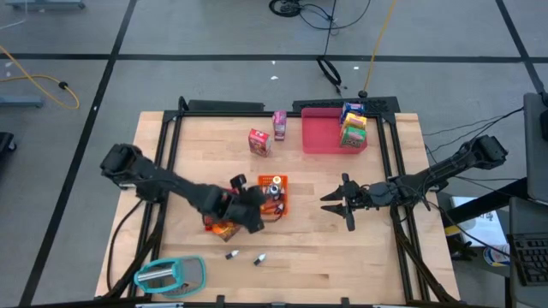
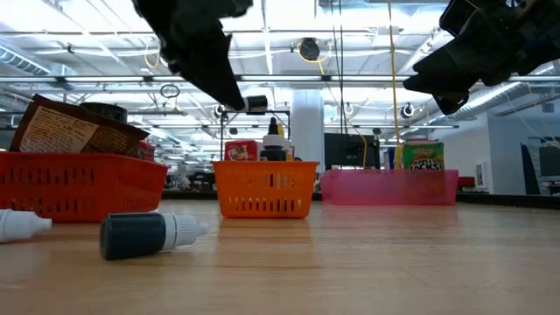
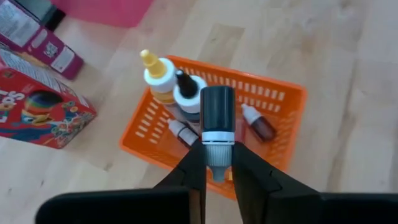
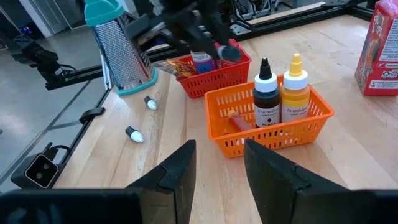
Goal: Pick & Place Kitchen Items
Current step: Put the small brown food coloring bottle into the orange bin, then put the small right black food coloring bottle into the orange bin
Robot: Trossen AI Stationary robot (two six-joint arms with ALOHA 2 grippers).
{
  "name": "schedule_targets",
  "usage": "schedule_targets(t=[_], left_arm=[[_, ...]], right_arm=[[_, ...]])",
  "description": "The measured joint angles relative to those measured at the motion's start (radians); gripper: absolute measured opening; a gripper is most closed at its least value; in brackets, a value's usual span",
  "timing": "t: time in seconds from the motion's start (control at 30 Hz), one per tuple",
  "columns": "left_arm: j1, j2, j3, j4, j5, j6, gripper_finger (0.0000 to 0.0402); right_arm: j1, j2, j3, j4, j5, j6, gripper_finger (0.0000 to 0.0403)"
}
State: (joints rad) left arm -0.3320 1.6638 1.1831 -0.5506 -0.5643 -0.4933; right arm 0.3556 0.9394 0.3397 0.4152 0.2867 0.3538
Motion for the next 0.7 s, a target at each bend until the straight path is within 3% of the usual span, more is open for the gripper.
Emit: schedule_targets(t=[0.27,0.7], left_arm=[[0.088,0.002,0.000,0.001,0.125,0.040,0.0061],[0.094,0.002,0.000,0.001,0.123,0.036,0.0133]], right_arm=[[0.000,0.000,0.000,0.000,0.000,-0.002,0.0130],[0.000,0.000,0.000,-0.001,0.000,-0.002,0.0130]])
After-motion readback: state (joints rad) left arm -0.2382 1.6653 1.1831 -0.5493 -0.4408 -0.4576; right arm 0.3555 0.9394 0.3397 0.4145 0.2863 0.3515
